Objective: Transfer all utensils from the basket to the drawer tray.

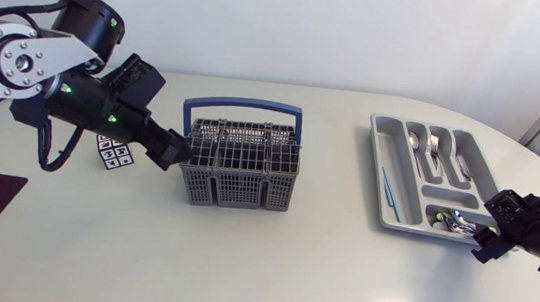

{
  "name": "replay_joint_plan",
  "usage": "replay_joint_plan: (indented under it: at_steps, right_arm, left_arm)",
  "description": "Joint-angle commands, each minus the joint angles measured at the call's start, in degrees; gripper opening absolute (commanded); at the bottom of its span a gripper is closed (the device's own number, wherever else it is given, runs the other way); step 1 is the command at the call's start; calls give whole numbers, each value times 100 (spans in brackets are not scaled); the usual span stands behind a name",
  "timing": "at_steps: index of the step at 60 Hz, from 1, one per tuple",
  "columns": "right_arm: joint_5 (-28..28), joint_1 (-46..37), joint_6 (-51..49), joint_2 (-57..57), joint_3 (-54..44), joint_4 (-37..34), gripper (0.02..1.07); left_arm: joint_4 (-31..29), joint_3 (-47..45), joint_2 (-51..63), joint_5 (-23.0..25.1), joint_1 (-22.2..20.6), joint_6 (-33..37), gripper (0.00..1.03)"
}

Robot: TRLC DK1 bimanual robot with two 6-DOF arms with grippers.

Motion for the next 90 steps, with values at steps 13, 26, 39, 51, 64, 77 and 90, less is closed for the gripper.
replay_joint_plan:
  at_steps: [13,26,39,51,64,77,90]
  right_arm:
    - [-144,73,184,-1823,-129,-1271,102]
    - [-74,1787,1582,-3361,-50,-2686,92]
    - [647,4195,3164,-3238,407,-2949,68]
    - [656,5259,3937,-2122,1031,-2589,27]
    - [621,5997,4376,-1076,1734,-2238,11]
    - [568,6164,4526,-206,2323,-2106,10]
    - [497,6138,4508,401,2446,-2071,10]
  left_arm:
    - [369,-504,-542,-505,56,-216,99]
    - [650,-706,-559,-505,56,-234,99]
    - [879,-812,-427,-505,30,-225,97]
    - [1054,-724,-93,-505,-67,-234,91]
    - [1292,-575,381,-505,-225,-375,66]
    - [1485,-443,742,-505,-295,-515,28]
    - [1476,-381,1023,-505,-304,-524,16]
